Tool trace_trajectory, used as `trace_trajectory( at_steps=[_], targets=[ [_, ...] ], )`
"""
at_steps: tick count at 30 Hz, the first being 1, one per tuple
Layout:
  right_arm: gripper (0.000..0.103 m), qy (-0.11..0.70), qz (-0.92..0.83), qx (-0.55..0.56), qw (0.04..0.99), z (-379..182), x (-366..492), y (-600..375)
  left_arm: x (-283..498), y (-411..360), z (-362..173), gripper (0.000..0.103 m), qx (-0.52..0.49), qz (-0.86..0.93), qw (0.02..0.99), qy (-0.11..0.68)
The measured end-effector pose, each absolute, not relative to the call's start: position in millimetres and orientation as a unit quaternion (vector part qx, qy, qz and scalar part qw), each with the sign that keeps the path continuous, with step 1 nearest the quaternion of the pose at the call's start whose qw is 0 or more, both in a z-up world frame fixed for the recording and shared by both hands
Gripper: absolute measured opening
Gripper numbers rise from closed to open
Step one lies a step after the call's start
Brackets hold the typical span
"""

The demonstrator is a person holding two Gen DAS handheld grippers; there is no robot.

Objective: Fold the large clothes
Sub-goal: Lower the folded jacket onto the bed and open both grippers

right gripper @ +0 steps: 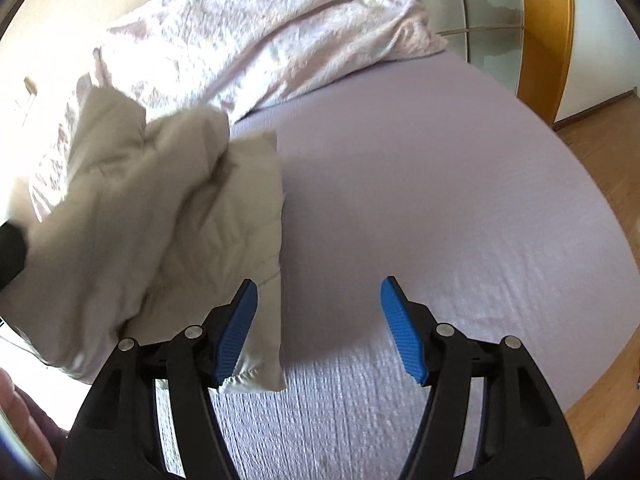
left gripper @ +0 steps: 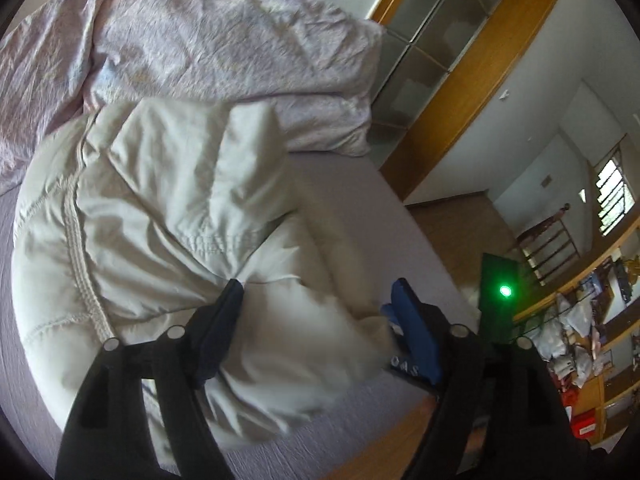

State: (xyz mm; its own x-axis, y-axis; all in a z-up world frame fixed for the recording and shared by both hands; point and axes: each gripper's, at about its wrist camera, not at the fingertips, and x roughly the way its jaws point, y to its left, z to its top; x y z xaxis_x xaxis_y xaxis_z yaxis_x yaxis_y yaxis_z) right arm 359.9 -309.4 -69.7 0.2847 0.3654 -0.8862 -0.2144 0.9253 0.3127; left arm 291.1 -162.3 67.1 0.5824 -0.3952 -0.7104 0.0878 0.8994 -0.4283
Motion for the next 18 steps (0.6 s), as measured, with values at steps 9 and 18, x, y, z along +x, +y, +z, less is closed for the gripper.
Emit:
trace_trajectory(
  at_steps=[9,18],
  targets=[
    [0.066,0.508,0.242,0.078,0.823,-0.4,389.3,-284.0,273.9,-83.4,111.5,0.086,-0.170,-0.058,0.906,0.382],
    [0.065,0.473,0.347,0.038,0.809,54.4,399.1,-185.5,295.6,21.9,64.2,0.086,-0.184,0.094,0.882,0.423]
  ],
)
